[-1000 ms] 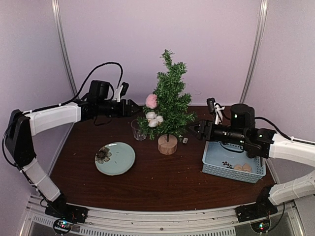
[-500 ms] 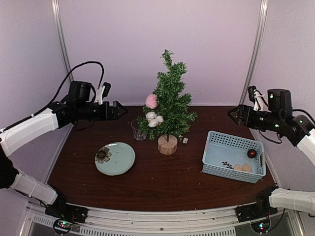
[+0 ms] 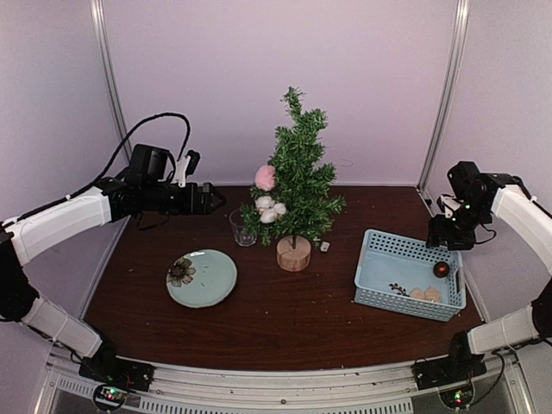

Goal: Decorate the small christmas tree

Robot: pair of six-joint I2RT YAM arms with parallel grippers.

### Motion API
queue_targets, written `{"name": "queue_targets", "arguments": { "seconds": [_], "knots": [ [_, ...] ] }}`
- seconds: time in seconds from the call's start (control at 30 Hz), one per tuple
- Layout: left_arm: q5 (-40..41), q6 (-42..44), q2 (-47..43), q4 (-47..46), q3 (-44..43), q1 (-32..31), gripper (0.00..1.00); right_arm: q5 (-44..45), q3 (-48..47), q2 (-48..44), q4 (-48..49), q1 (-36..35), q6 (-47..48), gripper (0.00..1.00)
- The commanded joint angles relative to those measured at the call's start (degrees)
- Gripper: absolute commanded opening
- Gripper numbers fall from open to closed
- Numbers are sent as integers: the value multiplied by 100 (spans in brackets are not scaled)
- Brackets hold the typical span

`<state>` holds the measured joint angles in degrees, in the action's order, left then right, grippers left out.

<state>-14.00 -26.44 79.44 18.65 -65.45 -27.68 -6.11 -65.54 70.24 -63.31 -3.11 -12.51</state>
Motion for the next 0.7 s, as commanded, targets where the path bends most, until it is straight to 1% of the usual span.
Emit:
{"name": "queue_targets", "arguments": {
  "seconds": [0.0, 0.07, 0.13, 0.2, 0.33, 0.4, 0.5, 0.67],
  "knots": [
    [-159, 71, 62, -75, -235, 35, 98, 584, -100, 332, -189, 373, 284, 66],
    [-113, 17, 100, -113, -231, 35, 98, 539, -232, 720, -178, 576, 425, 66],
    [-51, -12, 160, -166, -237, 35, 98, 583, -395, 1144, -328, 601, 668, 65],
    [42, -91, 222, -182, -279, 35, 98, 914, -392, 1406, -286, 606, 870, 62],
    [56, -291, 251, -452, -211, 35, 98, 1100, -291, 1637, 141, 609, 885, 58],
    [-36, -296, 237, -572, -197, 35, 98, 1373, -225, 1822, 220, 610, 978, 57],
    [-140, -146, 189, -610, -196, 35, 98, 1756, -144, 1939, 344, 610, 1103, 58],
    [-178, -112, 12, -779, -60, 35, 97, 1877, -151, 2228, 486, 608, 1170, 60]
  ]
}}
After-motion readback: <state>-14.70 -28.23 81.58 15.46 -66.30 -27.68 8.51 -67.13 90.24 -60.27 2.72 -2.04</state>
